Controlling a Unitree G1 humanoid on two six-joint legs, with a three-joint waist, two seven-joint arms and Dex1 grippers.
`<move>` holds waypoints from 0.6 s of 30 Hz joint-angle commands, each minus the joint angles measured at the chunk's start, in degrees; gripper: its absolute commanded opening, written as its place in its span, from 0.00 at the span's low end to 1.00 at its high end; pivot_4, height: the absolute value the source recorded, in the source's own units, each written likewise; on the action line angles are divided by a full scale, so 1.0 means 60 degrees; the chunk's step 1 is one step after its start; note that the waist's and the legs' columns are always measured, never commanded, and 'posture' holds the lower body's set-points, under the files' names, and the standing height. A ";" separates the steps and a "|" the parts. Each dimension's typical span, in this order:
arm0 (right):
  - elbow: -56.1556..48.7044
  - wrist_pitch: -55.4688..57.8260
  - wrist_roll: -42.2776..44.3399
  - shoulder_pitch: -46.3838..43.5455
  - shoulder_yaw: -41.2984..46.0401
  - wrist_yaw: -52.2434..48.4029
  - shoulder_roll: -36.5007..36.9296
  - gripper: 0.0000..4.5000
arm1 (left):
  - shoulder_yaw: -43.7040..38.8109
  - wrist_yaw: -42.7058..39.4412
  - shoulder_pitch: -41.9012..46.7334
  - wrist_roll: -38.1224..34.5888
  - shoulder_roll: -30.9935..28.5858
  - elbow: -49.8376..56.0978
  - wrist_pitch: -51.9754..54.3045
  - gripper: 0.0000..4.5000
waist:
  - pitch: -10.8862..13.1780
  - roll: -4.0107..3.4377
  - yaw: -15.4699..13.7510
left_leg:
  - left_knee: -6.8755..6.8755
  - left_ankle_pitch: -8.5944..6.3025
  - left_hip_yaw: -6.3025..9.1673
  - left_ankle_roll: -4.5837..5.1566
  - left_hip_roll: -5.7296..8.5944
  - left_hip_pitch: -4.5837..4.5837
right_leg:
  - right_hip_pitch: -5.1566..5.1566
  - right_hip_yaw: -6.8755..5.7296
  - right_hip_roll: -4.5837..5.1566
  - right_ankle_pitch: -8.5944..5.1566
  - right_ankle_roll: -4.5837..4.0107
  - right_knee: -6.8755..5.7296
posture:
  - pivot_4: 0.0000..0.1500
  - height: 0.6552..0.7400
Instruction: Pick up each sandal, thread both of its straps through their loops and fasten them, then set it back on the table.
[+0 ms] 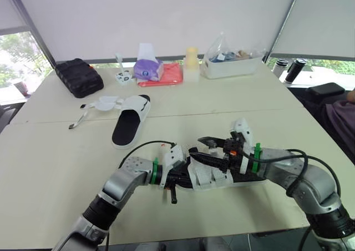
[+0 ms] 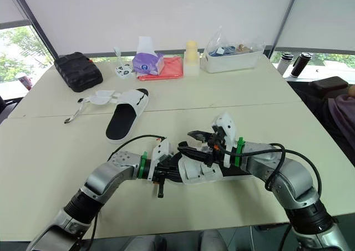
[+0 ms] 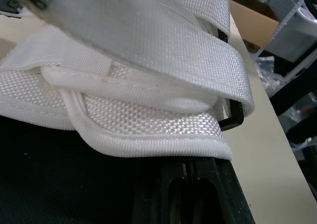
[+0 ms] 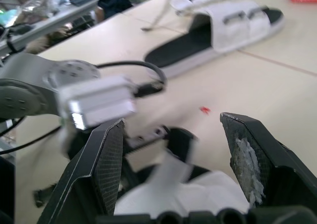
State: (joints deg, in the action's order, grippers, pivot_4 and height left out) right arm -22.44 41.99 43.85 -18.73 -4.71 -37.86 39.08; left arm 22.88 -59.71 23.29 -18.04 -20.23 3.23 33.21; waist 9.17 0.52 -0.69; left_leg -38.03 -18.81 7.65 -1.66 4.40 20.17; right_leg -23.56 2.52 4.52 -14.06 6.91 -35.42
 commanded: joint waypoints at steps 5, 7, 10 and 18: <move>0.0430 0.1002 0.0271 -0.0601 0.0037 -0.0711 -0.0095 0.74 | 0.0222 0.0139 -0.0196 0.0185 -0.0032 -0.0162 0.0140 0.00 | -0.0001 -0.0001 -0.0011 | -0.0005 0.0001 0.0007 -0.0001 0.0002 0.0025 | -0.0018 -0.0007 0.0004 0.0001 -0.0001 0.0001 | 1.00 1.00; 0.0508 0.1284 0.0411 -0.0648 0.0108 -0.0763 -0.0206 0.74 | 0.0216 0.0162 -0.0205 0.0187 -0.0023 -0.0153 0.0149 0.00 | -0.0001 -0.0001 -0.0010 | -0.0005 0.0000 0.0006 -0.0001 0.0004 0.0027 | -0.0019 -0.0007 0.0007 0.0001 -0.0001 0.0001 | 1.00 1.00; 0.0618 0.1697 0.0575 -0.0769 0.0176 -0.0849 -0.0342 0.57 | 0.0190 0.0197 -0.0226 0.0176 -0.0015 -0.0141 0.0171 0.00 | -0.0001 -0.0001 -0.0008 | -0.0005 0.0001 0.0007 -0.0001 0.0004 0.0026 | -0.0018 -0.0007 0.0007 0.0002 -0.0001 -0.0001 | 1.00 1.00; 0.0716 0.1788 0.0677 -0.0886 0.0803 -0.0723 -0.0733 0.01 | 0.0184 0.0205 -0.0217 0.0188 -0.0013 -0.0150 0.0171 0.00 | -0.0001 -0.0001 -0.0007 | -0.0006 0.0001 0.0007 -0.0001 0.0005 0.0028 | -0.0020 -0.0008 0.0007 0.0002 -0.0001 -0.0001 | 1.00 1.00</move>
State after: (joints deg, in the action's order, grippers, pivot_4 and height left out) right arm -17.00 53.81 46.44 -23.57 -2.79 -42.30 35.14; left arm 22.75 -59.49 23.10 -18.04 -20.04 3.46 33.23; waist 9.16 0.52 -0.74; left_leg -38.06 -18.81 7.69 -1.67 4.43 20.33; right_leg -23.68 2.48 4.57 -14.05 6.90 -35.42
